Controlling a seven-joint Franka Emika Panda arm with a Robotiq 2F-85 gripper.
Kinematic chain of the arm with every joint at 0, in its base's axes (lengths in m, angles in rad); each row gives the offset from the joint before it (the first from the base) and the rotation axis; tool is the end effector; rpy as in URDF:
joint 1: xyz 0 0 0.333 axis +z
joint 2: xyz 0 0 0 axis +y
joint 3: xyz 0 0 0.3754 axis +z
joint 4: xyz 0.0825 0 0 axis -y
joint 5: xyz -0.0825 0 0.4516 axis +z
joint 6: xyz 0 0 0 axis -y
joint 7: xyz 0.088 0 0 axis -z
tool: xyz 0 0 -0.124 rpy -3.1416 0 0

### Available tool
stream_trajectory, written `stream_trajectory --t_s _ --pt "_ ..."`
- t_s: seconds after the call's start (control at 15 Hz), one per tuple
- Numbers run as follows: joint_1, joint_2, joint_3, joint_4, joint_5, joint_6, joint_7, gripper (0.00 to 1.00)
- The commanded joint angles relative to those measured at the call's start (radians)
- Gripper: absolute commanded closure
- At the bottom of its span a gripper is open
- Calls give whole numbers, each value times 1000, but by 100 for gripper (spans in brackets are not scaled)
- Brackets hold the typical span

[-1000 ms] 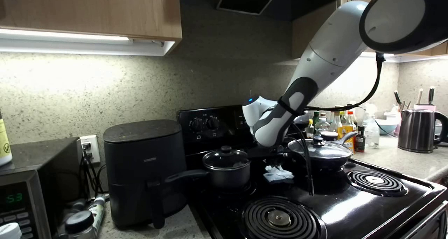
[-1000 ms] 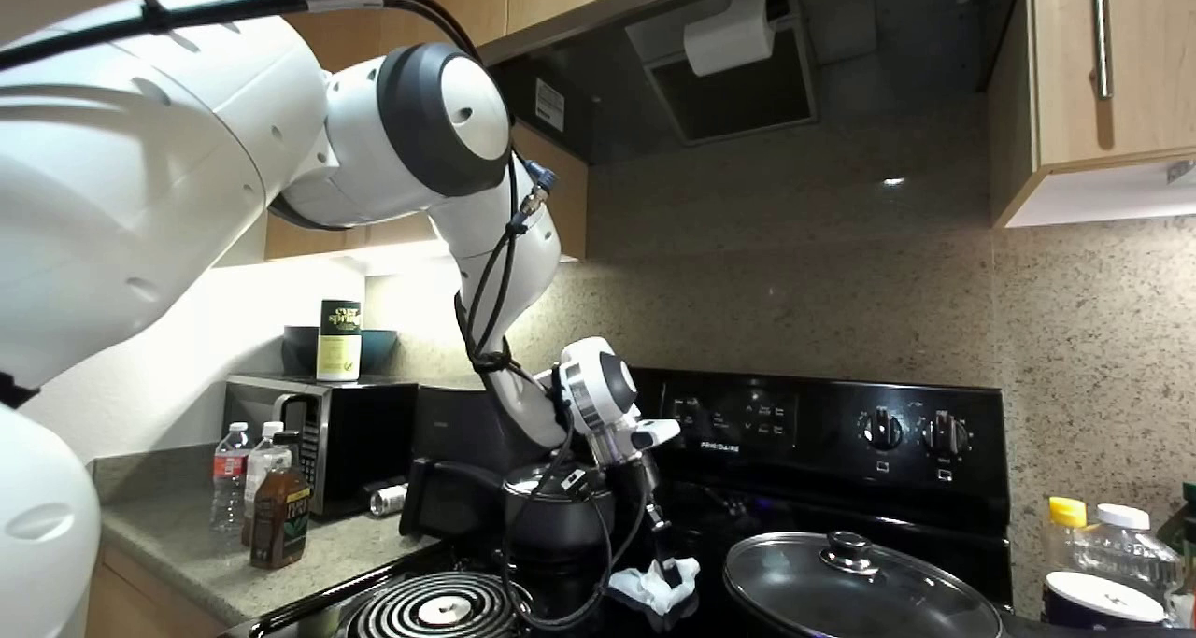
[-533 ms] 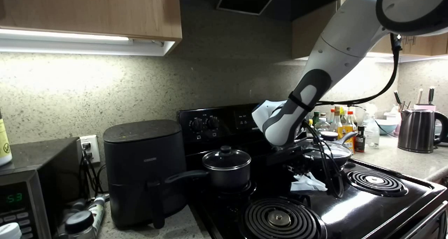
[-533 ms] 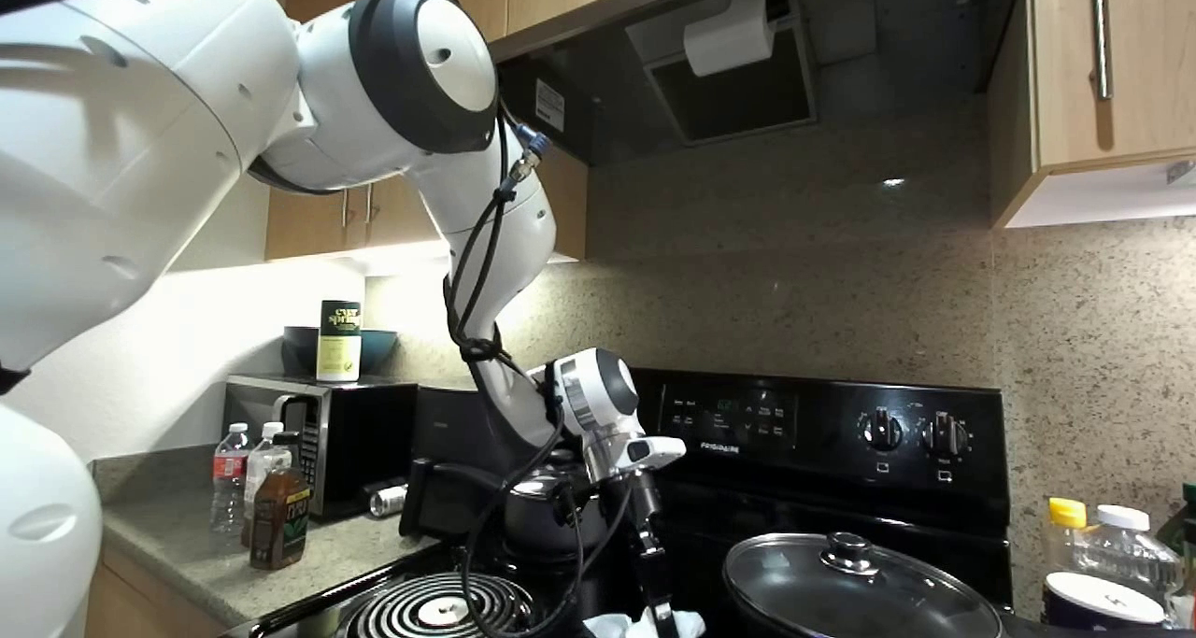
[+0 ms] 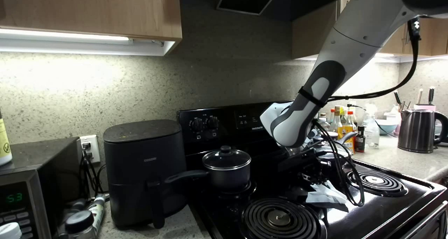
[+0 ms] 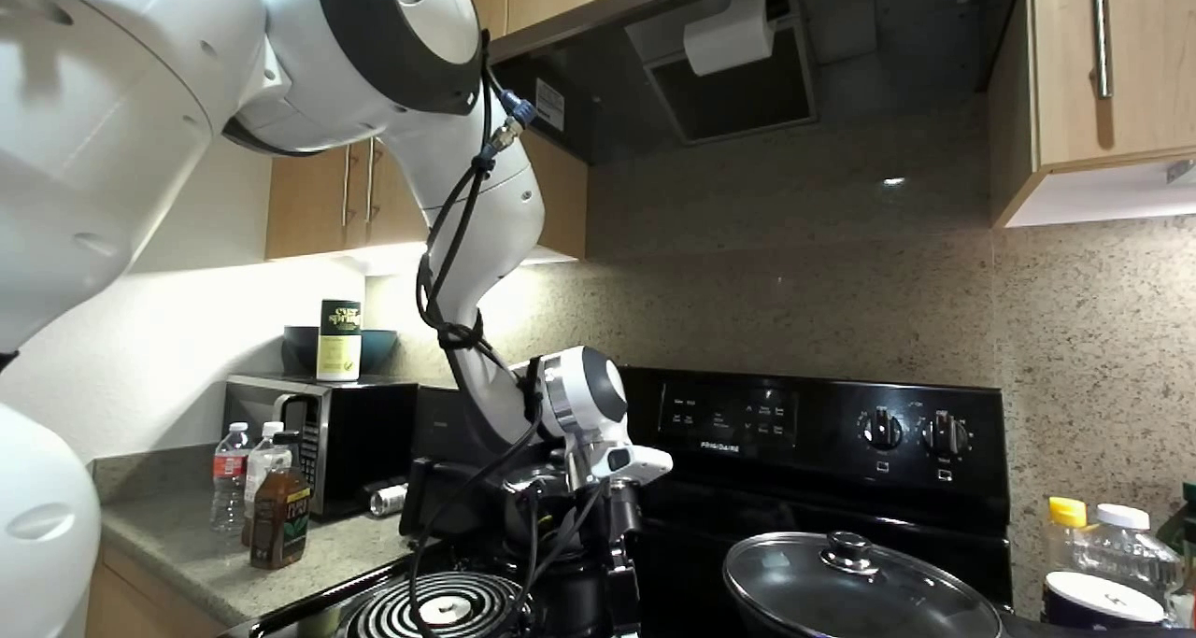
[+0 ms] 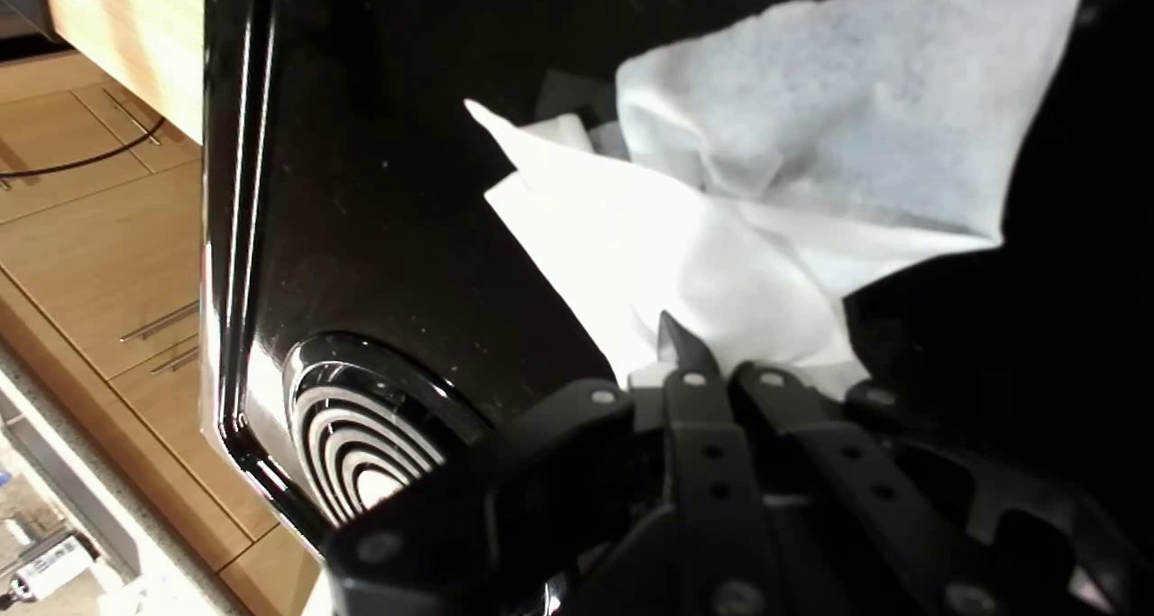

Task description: Pick up the cleaning wipe and clean the stove

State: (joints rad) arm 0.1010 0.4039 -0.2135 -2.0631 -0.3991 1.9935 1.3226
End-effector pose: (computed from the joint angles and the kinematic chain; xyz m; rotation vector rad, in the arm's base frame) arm 0.5909 -0.0976 0.2058 2.1053 -1.4162 -0.2009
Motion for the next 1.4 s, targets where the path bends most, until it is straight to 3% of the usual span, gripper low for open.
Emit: stream_trajectory --t_s 0.0,0.27,0.67,0.93,1.07,1.33 --pt "-20 0 21 4 -7 -5 5 98" --pt "-62 -1 12 -19 56 -17 -4 100" --pt "-179 -36 -7 -116 239 -33 -12 100" --pt "-226 -27 -9 -110 357 -25 -20 100" --pt "-229 -30 -1 -99 372 -9 -44 100" --pt "-164 -43 16 -68 246 22 -39 100"
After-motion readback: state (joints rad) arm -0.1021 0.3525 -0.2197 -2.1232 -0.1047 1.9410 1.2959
